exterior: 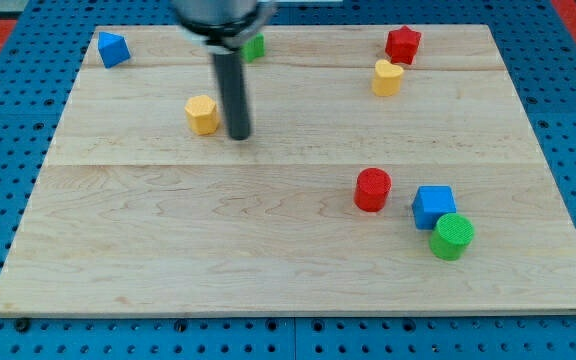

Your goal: Push the yellow hexagon to the center left

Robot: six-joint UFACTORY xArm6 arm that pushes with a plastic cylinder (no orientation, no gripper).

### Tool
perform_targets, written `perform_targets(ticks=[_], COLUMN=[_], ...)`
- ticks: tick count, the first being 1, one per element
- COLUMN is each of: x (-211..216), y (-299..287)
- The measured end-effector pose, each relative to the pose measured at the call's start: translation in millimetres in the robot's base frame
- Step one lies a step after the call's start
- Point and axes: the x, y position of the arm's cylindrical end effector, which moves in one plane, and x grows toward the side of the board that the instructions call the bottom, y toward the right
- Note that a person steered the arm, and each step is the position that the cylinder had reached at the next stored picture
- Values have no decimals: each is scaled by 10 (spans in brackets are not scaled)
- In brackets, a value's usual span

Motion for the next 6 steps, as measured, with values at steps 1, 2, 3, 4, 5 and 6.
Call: perform_targets(ticks=[1, 2, 3, 4, 5, 6], x=[-423, -317, -142, -107, 36, 204], y=[-26, -698, -1316, -1764, -1066, -1236])
